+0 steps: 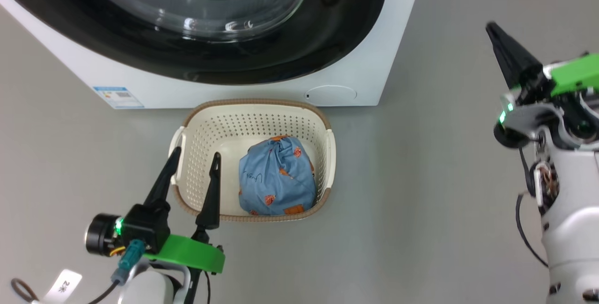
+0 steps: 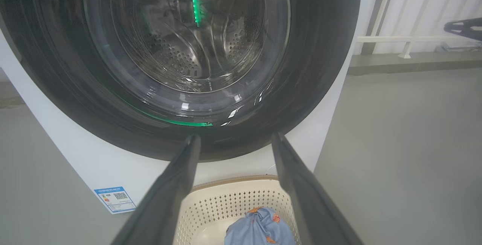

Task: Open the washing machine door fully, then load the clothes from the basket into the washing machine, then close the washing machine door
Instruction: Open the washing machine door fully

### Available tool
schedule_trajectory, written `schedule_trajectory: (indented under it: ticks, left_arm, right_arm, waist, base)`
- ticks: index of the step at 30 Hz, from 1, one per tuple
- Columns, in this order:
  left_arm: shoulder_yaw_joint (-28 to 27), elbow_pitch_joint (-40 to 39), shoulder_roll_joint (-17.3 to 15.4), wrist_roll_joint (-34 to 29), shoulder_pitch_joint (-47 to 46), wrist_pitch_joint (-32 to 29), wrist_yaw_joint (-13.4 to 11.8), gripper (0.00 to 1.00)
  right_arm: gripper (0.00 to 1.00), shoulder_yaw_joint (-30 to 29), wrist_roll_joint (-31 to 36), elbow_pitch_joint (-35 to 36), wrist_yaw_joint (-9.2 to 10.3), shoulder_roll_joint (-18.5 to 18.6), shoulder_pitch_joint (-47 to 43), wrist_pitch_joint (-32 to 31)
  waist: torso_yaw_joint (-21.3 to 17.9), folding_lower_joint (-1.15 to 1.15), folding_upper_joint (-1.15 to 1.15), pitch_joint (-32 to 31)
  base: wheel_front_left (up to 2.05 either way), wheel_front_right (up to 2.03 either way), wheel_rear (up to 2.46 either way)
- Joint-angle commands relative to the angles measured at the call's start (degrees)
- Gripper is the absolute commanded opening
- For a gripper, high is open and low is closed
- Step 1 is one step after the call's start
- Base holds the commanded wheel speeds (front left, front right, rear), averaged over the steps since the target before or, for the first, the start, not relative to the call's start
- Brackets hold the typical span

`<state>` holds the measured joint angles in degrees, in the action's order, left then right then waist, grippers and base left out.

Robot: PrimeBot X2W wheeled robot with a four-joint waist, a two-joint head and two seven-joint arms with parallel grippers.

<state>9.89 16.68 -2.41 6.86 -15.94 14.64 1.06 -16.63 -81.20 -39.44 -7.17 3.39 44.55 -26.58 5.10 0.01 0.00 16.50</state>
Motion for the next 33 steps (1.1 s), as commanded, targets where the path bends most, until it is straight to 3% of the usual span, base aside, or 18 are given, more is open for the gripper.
schedule_trajectory:
  ticks: [1, 17, 33]
  left_arm:
    - [-1.3, -1.4, -0.5, -0.5, -1.5, 0.4, 0.2, 1.00]
    - [3.4, -1.1, -0.5, 1.4, -5.9, 0.4, -0.3, 1.00]
    - [6.5, -2.1, -0.5, 4.0, -8.1, 0.4, -2.2, 1.00]
  right_arm:
    - [0.00, 1.1, -0.6, 0.6, -0.32, -0.4, 2.8, -1.2]
    - [0.00, 2.7, 0.6, -12.3, -0.32, 1.8, 21.3, -4.4]
    - [0.00, 5.2, 4.0, -17.9, -0.32, 3.3, 27.3, -5.4]
  waist:
    - [0.7, -0.01, 0.00, 0.8]
    - [6.5, -0.01, 0.00, 7.1]
    - [10.1, -0.01, 0.00, 10.2]
  base:
    - [0.00, 0.00, 0.00]
    - [0.00, 0.00, 0.00]
    - [0.00, 0.00, 0.00]
